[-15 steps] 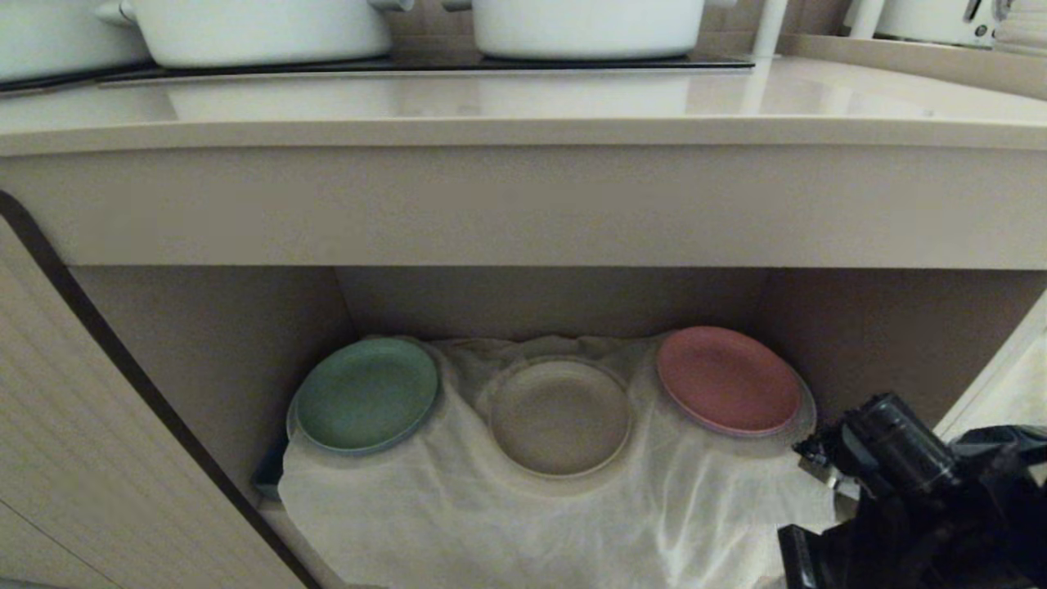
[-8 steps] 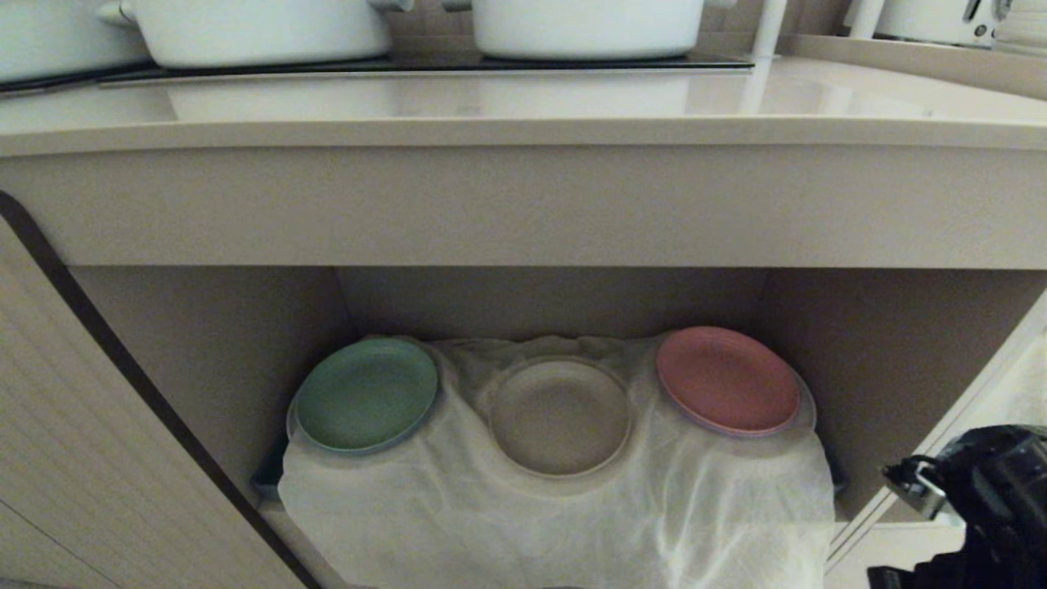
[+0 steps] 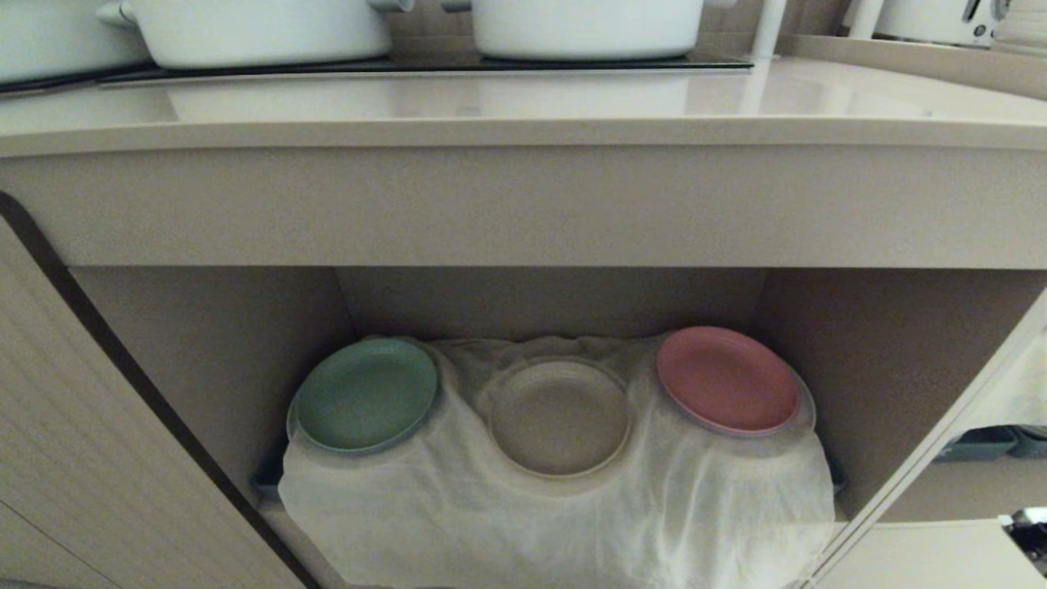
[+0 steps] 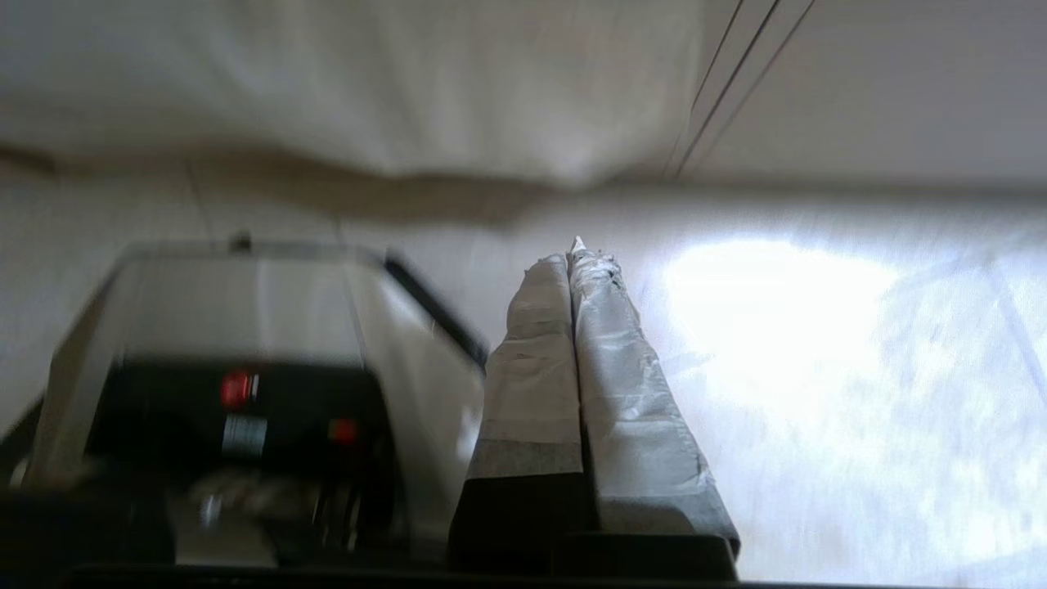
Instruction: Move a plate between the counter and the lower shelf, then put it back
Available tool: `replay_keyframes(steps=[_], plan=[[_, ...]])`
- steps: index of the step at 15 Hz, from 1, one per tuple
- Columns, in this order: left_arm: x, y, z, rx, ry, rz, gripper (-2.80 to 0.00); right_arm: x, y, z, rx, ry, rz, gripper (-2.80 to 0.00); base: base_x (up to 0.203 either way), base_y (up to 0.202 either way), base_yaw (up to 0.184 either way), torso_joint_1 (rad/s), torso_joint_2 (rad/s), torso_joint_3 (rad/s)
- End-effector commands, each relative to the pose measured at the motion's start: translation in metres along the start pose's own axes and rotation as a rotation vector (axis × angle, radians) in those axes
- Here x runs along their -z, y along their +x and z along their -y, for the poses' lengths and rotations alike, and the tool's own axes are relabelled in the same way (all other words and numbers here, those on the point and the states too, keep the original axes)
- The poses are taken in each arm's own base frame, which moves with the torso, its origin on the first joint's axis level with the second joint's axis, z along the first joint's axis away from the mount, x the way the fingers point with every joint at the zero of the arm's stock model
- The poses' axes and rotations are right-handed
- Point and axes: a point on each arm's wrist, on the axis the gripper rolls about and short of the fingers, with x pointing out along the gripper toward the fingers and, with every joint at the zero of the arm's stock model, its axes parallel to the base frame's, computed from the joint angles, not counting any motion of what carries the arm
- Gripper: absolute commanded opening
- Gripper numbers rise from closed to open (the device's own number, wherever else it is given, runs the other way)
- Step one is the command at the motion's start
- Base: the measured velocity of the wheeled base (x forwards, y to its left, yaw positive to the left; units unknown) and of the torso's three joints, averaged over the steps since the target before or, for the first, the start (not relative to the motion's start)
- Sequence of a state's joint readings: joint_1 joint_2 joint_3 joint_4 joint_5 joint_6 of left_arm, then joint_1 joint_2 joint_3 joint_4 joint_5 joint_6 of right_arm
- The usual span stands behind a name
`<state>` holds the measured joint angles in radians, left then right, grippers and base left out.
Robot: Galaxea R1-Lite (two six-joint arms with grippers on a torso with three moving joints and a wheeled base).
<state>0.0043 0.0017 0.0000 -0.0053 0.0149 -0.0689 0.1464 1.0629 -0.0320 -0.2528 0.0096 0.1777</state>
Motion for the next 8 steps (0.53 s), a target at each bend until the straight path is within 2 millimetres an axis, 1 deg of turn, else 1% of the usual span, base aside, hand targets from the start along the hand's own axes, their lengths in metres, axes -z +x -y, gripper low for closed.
replay_keyframes(steps=[1,5,8], plan=[[0.0,0.0,0.0,-0.001,0.0,0.001,-2.8,0.003,-0.009,0.005,0.024,0.025,0.116,-2.8,0.0,0.0,0.0,0.0,0.0,0.0],[0.0,0.0,0.0,-0.001,-0.002,0.001,-2.8,0.005,-0.021,0.007,0.055,0.005,0.229,-2.8,0.0,0.0,0.0,0.0,0.0,0.0],[0.0,0.0,0.0,-0.001,-0.001,0.001,-2.8,0.009,-0.03,0.009,0.13,-0.007,0.298,-2.8,0.0,0.0,0.0,0.0,0.0,0.0]])
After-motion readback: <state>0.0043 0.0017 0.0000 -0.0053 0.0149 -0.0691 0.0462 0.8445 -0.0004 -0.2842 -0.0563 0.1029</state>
